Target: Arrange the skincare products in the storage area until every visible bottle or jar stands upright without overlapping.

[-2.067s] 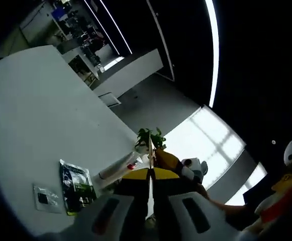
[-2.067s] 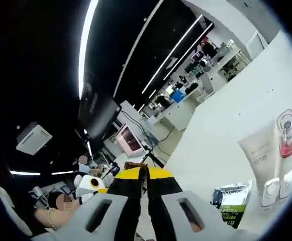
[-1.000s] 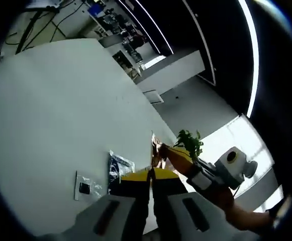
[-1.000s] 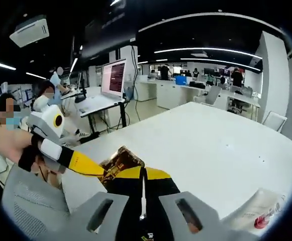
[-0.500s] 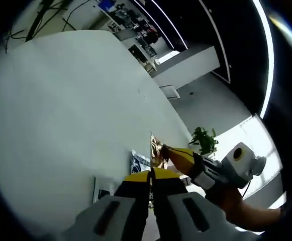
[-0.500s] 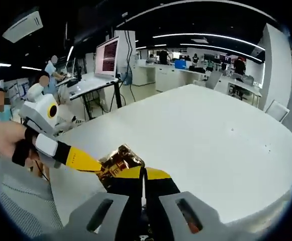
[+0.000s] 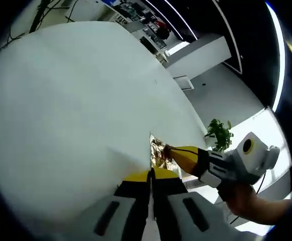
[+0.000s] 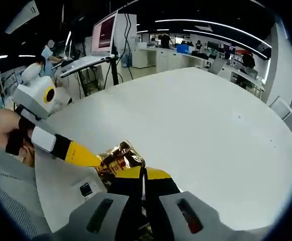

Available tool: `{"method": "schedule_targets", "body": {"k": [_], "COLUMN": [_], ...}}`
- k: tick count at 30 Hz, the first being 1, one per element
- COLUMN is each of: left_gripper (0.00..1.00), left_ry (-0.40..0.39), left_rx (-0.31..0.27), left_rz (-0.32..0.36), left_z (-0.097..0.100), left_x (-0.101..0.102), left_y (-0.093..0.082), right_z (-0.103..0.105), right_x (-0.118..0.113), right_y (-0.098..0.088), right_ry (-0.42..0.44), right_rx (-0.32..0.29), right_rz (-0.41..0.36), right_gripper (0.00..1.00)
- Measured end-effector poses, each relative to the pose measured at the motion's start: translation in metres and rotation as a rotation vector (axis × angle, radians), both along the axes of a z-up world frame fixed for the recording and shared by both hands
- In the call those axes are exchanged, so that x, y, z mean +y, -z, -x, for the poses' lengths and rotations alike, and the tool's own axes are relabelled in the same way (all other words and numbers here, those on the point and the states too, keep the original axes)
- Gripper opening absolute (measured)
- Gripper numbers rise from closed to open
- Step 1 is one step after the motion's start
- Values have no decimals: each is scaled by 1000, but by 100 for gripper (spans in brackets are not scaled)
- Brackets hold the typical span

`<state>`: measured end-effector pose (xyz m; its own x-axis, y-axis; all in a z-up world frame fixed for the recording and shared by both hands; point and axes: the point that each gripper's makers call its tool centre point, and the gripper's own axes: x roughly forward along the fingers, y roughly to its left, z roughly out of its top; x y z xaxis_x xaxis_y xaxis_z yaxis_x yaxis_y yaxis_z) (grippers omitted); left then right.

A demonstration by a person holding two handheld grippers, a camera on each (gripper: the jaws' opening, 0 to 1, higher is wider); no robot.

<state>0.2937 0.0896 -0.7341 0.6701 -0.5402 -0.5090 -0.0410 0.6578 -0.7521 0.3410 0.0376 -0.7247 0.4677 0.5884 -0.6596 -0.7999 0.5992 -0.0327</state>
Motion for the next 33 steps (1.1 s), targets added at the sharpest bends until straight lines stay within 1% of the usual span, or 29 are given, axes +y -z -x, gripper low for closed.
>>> {"method": "schedule_targets", "body": {"k": [1, 4, 6, 7, 10, 12, 15, 17, 18, 21, 23, 27, 30, 32, 33], "left_gripper": [0, 0, 0, 0, 0, 0, 0, 0, 0, 0, 0, 0, 0, 0, 0], "left_ry": [-5, -1, 1, 3, 12, 22, 31, 43, 50, 61, 72, 104, 164, 203, 241], "left_rx": [12, 23, 31, 35, 42, 46, 51, 44, 46, 43, 37, 8, -69, -85, -106], "left_rz": [4, -7, -9, -10, -25, -47, -64, -83, -93, -113, -131, -171, -256, -326, -373], "left_z": [-2, -5, -5, -6, -9, -7, -6, -7, -7, -3, -4, -6, -8, -7, -4], "left_x": [1, 4, 3, 3, 6, 6, 4, 5, 5, 0, 1, 2, 3, 5, 1], "left_y": [4, 13, 13, 19, 27, 27, 30, 32, 34, 34, 36, 37, 34, 33, 25], "right_z": [-1, -3, -3, -4, -5, -6, -5, -5, -4, -3, -3, -5, -6, -4, -4], "right_x": [0, 1, 2, 1, 3, 4, 6, 6, 5, 7, 7, 7, 8, 8, 8], "right_y": [2, 13, 19, 21, 25, 31, 36, 39, 40, 41, 45, 45, 45, 44, 43], "right_ry": [-3, -18, -27, -30, -35, -45, -72, -64, -51, -59, -68, -64, -82, -88, -87], "right_rx": [6, 37, 37, 39, 47, 53, 41, 44, 57, 50, 46, 43, 27, 17, 15], "right_rz": [3, 20, 38, 45, 58, 74, 119, 130, 130, 142, 155, 151, 167, 168, 166], "right_gripper": [1, 1, 1, 1, 1, 1, 1, 1, 1, 1, 1, 1, 1, 1, 1]}}
